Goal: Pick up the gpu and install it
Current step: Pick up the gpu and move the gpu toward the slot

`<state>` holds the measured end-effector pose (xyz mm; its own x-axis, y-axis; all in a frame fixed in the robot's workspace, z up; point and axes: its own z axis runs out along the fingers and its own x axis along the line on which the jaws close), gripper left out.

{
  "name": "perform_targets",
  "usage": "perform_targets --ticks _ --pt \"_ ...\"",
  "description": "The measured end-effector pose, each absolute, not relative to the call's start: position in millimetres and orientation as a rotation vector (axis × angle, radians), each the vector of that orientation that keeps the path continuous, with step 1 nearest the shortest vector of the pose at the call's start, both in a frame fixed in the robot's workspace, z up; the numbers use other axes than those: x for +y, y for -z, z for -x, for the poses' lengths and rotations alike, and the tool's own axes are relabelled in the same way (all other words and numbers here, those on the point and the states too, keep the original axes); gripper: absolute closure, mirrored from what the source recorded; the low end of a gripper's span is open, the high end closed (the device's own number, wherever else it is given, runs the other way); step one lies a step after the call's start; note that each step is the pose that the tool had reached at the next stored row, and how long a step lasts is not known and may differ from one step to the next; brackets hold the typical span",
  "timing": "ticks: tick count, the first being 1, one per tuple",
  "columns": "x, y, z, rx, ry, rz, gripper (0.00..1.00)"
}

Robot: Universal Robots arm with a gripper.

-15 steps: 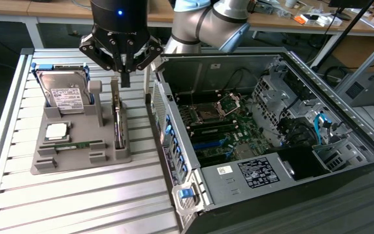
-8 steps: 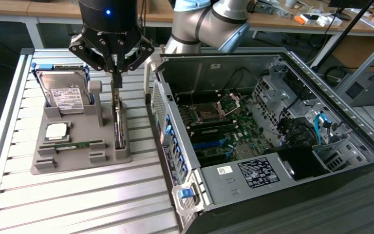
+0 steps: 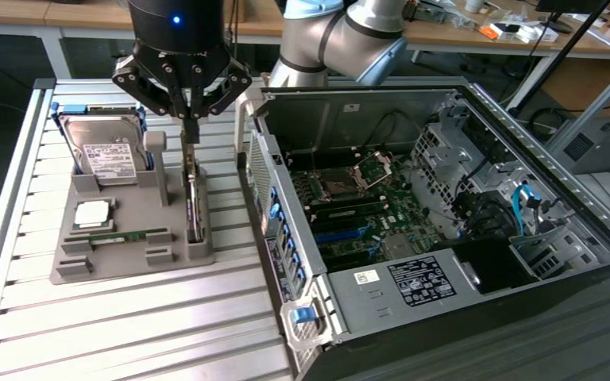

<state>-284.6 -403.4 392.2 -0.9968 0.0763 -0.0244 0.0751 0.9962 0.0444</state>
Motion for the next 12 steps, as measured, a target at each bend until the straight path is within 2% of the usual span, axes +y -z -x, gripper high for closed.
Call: perform_targets --ticks 4,7,8,10,12 --pt "-403.4 -392.2 284.6 3.112 -0.068 -0.118 0.89" --pt "-403.4 -392.2 284.6 3.113 -0.068 -0.118 0.71" --pt "-403.4 -392.2 284.6 3.113 -0.068 -0.118 0.71" --pt "-403.4 -392.2 284.6 3.112 -0.068 -0.118 0.58" --pt "-403.4 -392.2 284.6 3.112 -0.068 -0.118 0.58"
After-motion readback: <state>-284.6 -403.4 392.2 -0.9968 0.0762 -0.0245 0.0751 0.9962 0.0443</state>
